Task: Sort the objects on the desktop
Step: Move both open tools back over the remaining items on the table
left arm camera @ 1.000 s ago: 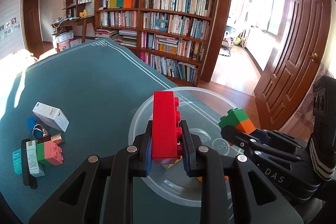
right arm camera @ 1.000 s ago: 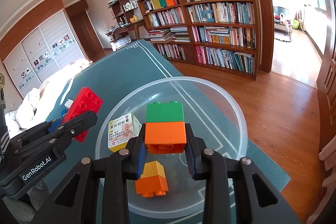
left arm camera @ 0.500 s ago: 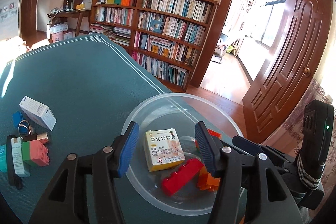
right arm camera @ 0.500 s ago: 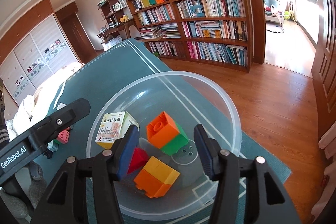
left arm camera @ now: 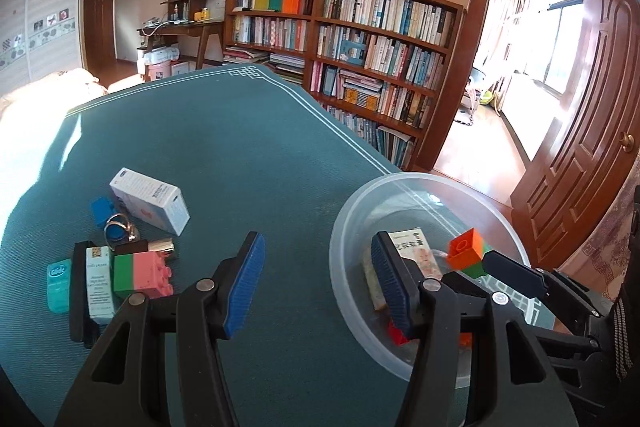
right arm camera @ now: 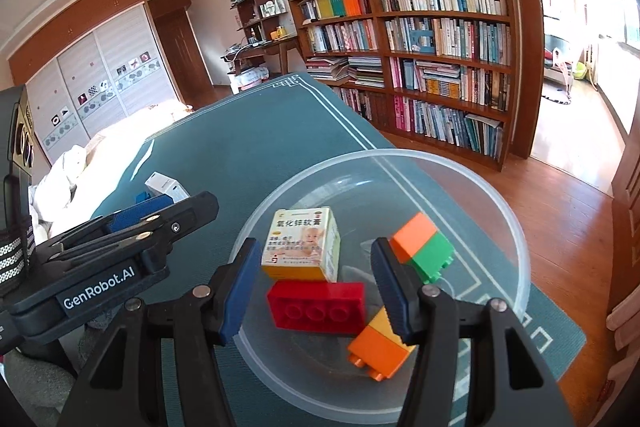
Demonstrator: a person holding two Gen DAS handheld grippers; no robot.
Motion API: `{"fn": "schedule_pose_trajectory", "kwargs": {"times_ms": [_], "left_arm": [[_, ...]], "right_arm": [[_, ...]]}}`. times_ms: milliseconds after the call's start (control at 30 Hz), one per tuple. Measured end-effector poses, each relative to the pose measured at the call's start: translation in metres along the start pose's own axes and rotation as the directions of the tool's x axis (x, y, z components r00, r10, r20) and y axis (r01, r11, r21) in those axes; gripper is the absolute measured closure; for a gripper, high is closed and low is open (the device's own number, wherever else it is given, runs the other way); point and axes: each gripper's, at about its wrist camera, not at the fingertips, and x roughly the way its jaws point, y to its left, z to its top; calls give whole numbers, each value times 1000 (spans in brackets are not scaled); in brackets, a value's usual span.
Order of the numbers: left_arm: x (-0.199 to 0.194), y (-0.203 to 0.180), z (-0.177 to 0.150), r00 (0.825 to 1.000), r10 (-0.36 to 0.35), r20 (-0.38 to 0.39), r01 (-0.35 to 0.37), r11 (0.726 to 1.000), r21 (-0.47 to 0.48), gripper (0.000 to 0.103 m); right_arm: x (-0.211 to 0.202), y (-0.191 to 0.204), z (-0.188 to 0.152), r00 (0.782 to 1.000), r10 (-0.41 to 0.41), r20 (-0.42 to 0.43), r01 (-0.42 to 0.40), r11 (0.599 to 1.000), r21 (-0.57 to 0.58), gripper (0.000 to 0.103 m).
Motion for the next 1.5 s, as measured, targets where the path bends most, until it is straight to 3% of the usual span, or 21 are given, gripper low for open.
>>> {"fn": "schedule_pose_trajectory", "kwargs": {"times_ms": [267,600,833,1100,1300,1500], "left_arm": [[-16,44,-8,992,125,2,-125,990,-68,44],[-28,108,-23,959,281,-34,-283,945,-163,44],[-24,131,-30,955,290,-65,-297,934,-200,44],[-15,134,-37,954,287,-90,-298,938,-176,44],[-7,151,-44,953,263,-150,-292,930,-222,44],[-3,157,-43,964,211,-163,-248,935,-253,44]], "right_arm": [[12,40,-5,996,86,-20,-87,993,-84,41],[29,81,-15,988,146,-57,-153,977,-150,41],[39,99,-18,983,160,-86,-173,970,-171,41],[47,111,-20,979,173,-109,-191,964,-186,41],[56,116,-24,975,175,-140,-200,961,-193,41],[64,121,-26,969,183,-168,-214,957,-195,41]]}}
